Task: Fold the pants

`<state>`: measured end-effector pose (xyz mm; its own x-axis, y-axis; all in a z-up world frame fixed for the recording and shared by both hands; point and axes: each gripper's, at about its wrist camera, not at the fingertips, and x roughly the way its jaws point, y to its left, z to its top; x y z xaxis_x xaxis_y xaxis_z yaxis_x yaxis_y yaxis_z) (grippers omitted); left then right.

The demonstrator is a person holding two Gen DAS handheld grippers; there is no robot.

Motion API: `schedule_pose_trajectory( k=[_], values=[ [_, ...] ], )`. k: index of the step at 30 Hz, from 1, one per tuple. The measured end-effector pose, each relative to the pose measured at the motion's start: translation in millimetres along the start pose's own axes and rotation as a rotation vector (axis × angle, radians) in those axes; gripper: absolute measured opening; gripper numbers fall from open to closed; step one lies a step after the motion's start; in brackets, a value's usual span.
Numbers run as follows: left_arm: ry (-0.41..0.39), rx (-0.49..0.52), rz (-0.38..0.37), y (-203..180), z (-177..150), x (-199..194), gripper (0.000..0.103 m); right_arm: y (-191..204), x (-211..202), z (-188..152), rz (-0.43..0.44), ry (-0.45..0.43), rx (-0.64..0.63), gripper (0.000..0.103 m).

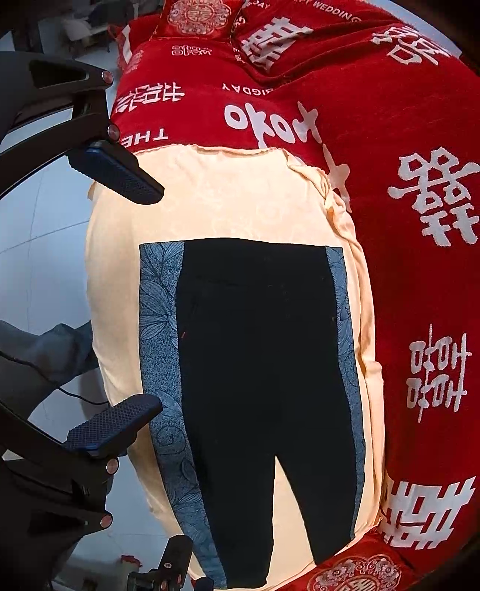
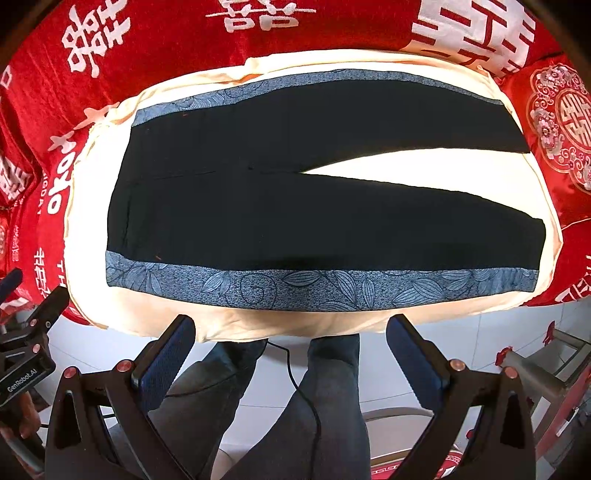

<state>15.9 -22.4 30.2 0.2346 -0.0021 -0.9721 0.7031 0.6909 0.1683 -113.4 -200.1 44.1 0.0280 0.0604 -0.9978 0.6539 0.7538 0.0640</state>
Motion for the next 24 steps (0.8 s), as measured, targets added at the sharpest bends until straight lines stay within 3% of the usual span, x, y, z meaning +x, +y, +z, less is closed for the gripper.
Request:
schedule_pose_trajectory(
  k=[24],
  values=[
    [0.000, -0.004, 0.007, 1.4, 0.8, -0.3, 0.103, 1.5, 1.3, -0.8, -0.002, 0.002, -0.012, 0.103]
  ],
)
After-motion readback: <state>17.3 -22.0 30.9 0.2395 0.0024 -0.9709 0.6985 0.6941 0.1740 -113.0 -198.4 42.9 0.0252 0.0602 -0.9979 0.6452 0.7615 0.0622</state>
